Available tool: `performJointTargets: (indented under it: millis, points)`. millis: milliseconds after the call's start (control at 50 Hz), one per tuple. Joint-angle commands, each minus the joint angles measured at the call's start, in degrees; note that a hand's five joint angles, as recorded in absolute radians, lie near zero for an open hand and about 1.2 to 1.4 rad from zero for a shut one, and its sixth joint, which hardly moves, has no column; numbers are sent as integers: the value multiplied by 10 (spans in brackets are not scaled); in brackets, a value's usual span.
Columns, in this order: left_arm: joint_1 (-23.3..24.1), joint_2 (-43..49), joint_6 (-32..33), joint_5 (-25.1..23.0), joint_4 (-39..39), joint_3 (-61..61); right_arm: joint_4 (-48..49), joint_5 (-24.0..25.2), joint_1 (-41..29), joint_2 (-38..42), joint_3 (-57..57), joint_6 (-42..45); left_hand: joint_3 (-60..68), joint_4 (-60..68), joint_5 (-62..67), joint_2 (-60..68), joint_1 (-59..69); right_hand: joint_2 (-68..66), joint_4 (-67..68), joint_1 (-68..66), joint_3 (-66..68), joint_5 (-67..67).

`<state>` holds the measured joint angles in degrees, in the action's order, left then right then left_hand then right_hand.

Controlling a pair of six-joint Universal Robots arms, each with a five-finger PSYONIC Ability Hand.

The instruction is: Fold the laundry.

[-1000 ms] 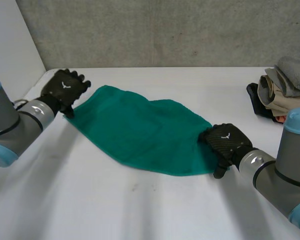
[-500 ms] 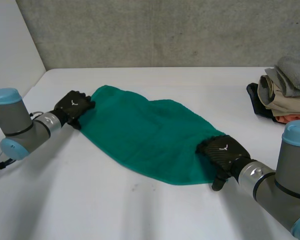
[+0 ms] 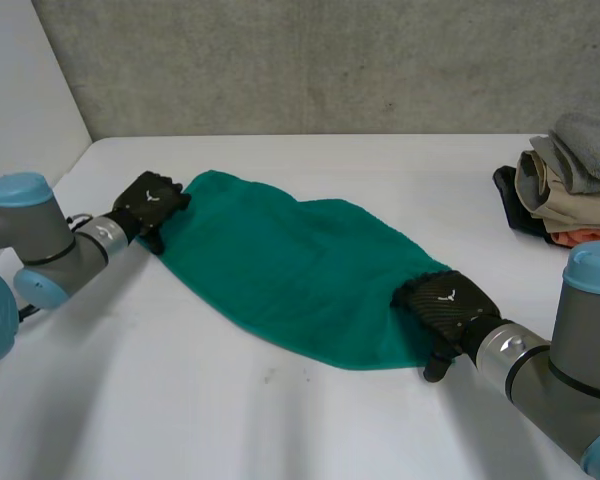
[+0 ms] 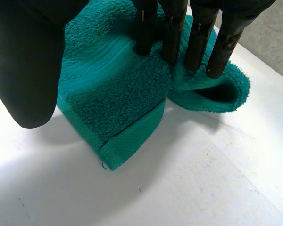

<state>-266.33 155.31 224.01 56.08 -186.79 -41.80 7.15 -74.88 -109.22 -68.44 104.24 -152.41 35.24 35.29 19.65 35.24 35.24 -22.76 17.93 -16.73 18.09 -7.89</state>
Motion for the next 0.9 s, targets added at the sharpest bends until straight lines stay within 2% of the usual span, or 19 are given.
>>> performJointTargets:
  millis: [20,180,240,300,340,400,460,580,900]
  points:
    - [2,4,-2,4,-1,22,1,0,0,1,0,0,84,84,140,85,84,53,-4,-8,-6,4]
    - [6,3,-59,7,-3,33,1,0,0,1,0,1,190,190,246,190,190,53,-4,-8,-6,4]
    - [7,-2,-64,3,-2,24,1,0,0,1,0,1,311,310,367,311,311,53,-4,-8,-6,4]
    - [6,-7,-64,3,-2,9,1,0,0,1,0,1,328,328,384,328,328,53,-4,-8,-6,4]
    - [5,-18,-61,5,-3,-15,1,1,0,1,0,1,248,248,304,248,248,53,-4,-8,-6,4]
    - [3,-48,-60,4,-3,-60,1,1,0,1,0,1,-32,-33,24,-32,-32,53,-4,-8,-6,4]
    - [0,-82,-58,-3,-3,-103,1,1,1,1,0,1,-105,-106,-49,-105,-105,53,-4,-8,-6,4]
    - [-3,-113,-56,-6,-2,-144,1,1,4,1,0,1,-122,-123,-67,-122,-122,53,-4,-8,-6,4]
    - [-6,-83,8,-30,13,-137,1,2,2,1,3,2,-114,-115,-58,-114,-114,54,-6,-6,-8,6]
